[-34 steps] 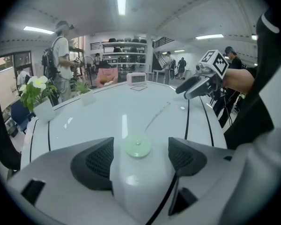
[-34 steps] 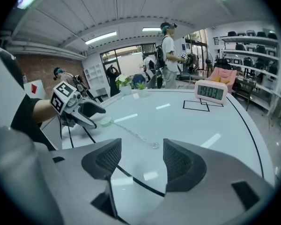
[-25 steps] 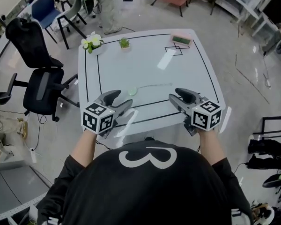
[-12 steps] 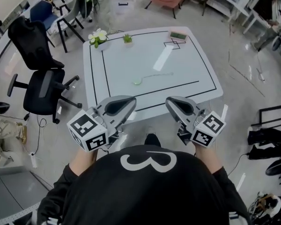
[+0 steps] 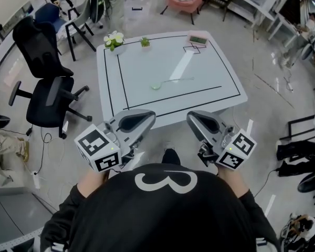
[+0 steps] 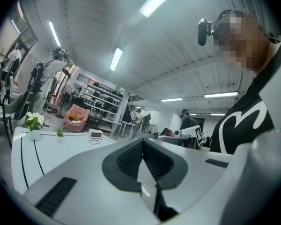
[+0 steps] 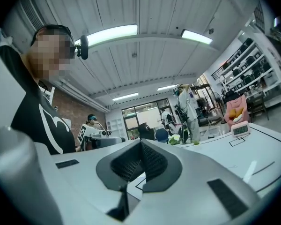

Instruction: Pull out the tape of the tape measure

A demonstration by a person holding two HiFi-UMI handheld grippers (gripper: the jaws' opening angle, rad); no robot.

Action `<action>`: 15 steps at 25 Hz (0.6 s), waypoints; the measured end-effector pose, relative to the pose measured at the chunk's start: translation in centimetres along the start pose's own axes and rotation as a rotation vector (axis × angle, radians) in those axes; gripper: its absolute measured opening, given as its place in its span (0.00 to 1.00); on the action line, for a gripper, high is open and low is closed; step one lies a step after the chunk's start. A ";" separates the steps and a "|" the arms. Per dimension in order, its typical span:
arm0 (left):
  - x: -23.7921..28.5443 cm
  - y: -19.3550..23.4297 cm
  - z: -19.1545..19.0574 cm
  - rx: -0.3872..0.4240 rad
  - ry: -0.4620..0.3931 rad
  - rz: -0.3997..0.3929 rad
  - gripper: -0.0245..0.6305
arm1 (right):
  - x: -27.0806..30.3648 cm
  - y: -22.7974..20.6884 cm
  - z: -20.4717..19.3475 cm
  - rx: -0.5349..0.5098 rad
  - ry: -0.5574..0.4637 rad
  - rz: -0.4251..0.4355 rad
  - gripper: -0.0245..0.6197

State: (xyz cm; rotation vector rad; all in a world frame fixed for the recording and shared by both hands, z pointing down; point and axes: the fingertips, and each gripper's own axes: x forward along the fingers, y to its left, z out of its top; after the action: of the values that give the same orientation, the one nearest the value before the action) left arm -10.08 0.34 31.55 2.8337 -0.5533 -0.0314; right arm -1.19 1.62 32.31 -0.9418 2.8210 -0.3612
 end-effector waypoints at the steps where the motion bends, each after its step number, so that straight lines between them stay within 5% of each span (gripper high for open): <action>1: -0.2 -0.2 -0.1 0.002 0.002 -0.001 0.04 | 0.0 0.4 -0.1 -0.004 0.000 0.001 0.05; 15: -0.9 -1.4 -1.1 0.076 0.056 0.023 0.04 | -1.3 2.0 -1.0 -0.021 0.007 -0.019 0.05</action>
State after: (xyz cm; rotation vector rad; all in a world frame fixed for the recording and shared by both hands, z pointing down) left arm -10.28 2.19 32.26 2.8912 -0.5864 0.0749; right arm -1.45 4.13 32.80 -0.9741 2.8291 -0.3388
